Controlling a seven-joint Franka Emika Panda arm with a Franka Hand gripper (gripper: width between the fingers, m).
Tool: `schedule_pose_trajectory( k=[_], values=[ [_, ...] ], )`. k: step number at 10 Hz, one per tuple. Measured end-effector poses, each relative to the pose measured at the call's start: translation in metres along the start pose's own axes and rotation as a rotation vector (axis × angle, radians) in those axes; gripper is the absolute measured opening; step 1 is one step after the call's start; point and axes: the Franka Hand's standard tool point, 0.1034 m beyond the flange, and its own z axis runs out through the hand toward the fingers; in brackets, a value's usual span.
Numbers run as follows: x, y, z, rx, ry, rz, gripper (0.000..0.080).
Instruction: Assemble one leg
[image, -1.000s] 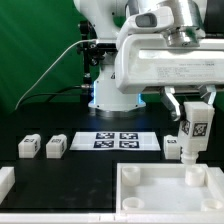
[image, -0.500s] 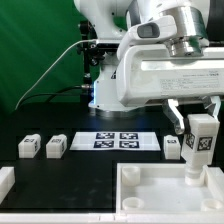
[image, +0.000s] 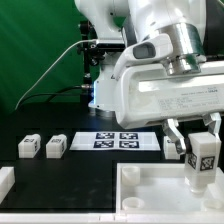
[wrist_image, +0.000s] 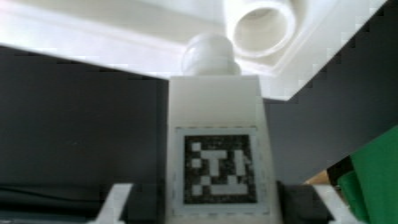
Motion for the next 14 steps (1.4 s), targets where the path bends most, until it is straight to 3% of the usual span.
schedule_pose_trajectory(
  k=[3, 14],
  values=[
    [-0.005, -0.017, 0.007, 0.018, -0.01, -0.01, 0.0292],
    [-0.01, -0.011, 0.021, 0.008, 0.027, 0.007, 0.0294]
  ],
)
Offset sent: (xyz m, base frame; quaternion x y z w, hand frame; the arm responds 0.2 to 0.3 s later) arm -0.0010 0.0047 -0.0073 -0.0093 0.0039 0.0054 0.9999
